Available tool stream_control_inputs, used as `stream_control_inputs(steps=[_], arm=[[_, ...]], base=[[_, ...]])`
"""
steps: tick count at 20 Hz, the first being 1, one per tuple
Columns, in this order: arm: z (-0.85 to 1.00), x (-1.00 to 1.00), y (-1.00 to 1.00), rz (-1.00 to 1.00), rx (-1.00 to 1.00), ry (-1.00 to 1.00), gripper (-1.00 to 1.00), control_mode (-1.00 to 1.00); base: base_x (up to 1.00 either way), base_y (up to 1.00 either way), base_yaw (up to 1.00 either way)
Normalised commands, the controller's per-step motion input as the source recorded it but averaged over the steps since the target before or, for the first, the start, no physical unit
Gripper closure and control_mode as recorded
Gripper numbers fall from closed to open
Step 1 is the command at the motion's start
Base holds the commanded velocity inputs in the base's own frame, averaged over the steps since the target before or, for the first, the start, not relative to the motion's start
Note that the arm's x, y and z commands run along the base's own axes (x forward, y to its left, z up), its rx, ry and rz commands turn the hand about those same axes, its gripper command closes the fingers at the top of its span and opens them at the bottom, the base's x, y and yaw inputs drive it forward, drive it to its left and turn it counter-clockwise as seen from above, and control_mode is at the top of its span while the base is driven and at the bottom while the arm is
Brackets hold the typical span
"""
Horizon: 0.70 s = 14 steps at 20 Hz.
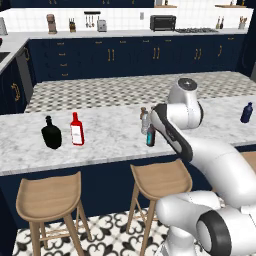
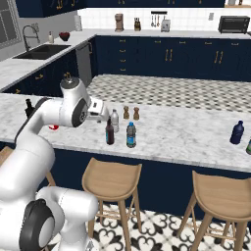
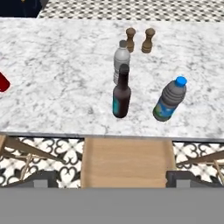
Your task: Move the plastic bottles in the middle to the plastics group, and the glass bottles in the middle to the glass group.
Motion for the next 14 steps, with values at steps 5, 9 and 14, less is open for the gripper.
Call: stream_control_inputs(steps=[5, 9, 14], arm=[[0.0, 0.46, -0.02, -0.05, -0.02, -0.12, -1.0, -1.0], [0.02, 0.3, -0.26, -0.09, 0.04, -0.11, -1.0, -1.0], [-0.07, 0.55, -0.04, 0.04, 0.02, -0.02, -1.0, -1.0]], base=[[0.0, 0.0, 0.0], [0.0, 0.0, 0.0], [0.0, 0.0, 0.0]])
